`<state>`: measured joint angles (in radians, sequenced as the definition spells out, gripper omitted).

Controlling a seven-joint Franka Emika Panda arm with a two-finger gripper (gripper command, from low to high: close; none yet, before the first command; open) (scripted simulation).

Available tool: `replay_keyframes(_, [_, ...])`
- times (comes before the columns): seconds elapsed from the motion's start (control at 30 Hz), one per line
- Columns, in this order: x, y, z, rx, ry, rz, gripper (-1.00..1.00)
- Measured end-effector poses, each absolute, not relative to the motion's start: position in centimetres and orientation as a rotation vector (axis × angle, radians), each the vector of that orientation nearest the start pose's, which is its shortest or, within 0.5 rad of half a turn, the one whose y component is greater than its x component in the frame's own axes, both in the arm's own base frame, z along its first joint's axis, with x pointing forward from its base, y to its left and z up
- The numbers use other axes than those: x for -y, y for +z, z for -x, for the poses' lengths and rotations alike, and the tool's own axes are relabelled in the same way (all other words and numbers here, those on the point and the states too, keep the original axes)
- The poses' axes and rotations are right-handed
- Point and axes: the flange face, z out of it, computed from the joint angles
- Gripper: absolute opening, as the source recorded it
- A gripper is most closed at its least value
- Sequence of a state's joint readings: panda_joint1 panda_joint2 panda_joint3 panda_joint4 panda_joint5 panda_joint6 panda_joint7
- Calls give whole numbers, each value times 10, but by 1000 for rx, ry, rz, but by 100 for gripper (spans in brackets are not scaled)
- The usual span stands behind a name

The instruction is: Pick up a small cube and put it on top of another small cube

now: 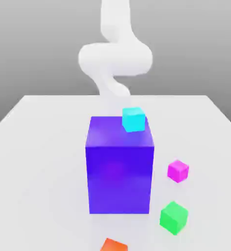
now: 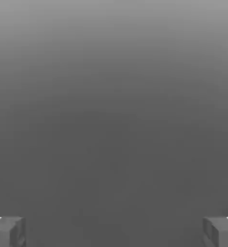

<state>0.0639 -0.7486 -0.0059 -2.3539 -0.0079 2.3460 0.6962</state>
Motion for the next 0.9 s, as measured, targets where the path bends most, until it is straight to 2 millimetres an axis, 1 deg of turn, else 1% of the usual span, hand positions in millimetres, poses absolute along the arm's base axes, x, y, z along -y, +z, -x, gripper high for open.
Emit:
replay_keyframes(0.1, [-49, 618, -389, -590, -907, 2716, 0])
replay_keyframes(0.2, [-78, 567, -400, -326, -832, 2826, 0])
replay_keyframes(0.3, [-106, 516, -402, -49, -751, 2905, 0])
replay_keyframes(0.4, [-134, 465, -396, 242, -664, 2950, 0])
replay_keyframes(0.5, [-158, 415, -383, 539, -571, 2959, 0])
replay_keyframes(0.63, [-185, 351, -355, 938, -441, 2915, 0])
replay_keyframes(0.77, [-203, 292, -317, 1329, -302, 2804, 0])
replay_keyframes(0.9, [-210, 240, -273, 1699, -159, 2628, 0])
